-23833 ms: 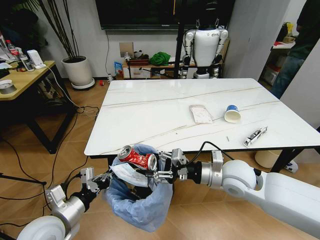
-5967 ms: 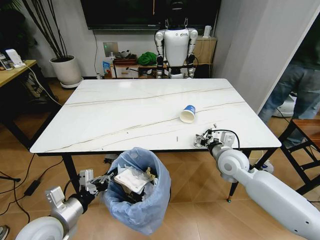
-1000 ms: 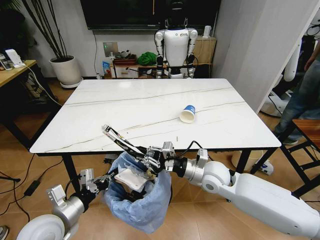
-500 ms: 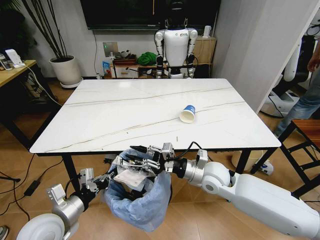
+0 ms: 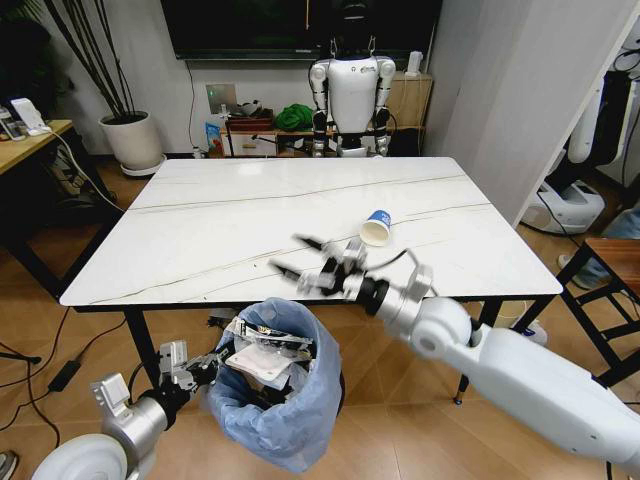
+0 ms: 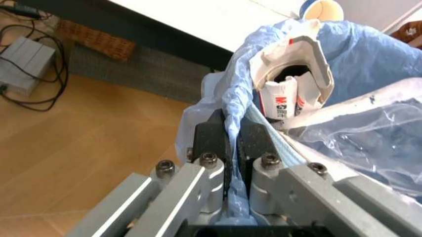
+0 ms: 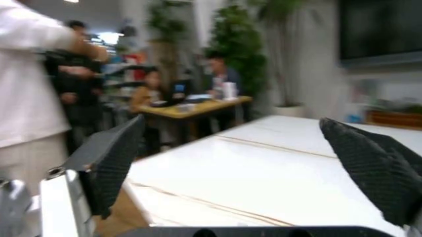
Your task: Pick up the trash bin and place the trash from the table into it.
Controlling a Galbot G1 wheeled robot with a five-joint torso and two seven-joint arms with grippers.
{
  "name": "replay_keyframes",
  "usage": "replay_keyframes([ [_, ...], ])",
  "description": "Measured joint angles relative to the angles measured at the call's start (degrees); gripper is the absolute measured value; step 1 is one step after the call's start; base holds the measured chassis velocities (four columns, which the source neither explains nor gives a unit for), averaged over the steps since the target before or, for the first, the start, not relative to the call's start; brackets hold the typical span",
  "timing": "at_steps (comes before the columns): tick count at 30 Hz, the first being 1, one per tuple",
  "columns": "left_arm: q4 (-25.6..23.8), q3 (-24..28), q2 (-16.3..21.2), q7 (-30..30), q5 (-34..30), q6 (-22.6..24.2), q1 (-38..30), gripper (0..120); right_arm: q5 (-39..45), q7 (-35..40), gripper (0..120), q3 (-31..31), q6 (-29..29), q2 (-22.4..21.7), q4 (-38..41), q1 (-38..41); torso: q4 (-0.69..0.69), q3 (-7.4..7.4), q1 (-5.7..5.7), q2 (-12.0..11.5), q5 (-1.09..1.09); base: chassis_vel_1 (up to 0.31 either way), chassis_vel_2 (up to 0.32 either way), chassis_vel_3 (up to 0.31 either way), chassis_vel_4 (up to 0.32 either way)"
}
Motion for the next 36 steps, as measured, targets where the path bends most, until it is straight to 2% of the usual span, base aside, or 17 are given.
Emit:
replay_keyframes([
  [3,-0.42,-0.14,0.06,0.0,0.08,0.0,0.5,0,-3.05,9.67,100,3.16,-2.77,0.45,-3.13,-1.21,0.0,0.0,0.0,0.0,0.01,0.0,0.0,0.0,0.0],
  [11,-0.9,-0.13,0.07,-0.27,0.2,0.0,0.48,0,-7.81,19.84,100,6.06,-9.39,1.57,-10.11,-1.94,0.01,0.0,0.01,0.0,0.0,0.0,0.0,0.0,0.0],
  [19,-0.89,-0.5,0.66,-0.41,-0.09,-0.01,0.18,0,-9.83,22.38,100,5.83,-12.31,3.35,-17.58,-0.82,0.01,0.0,0.01,0.0,0.0,0.0,0.0,0.0,0.0],
  [36,0.4,-0.04,0.75,-0.4,-0.49,-0.07,-0.83,0,-8.98,22.24,100,3.02,-12.77,6.94,-25.26,3.15,0.01,0.0,0.01,0.0,0.0,0.0,0.0,0.0,0.0],
])
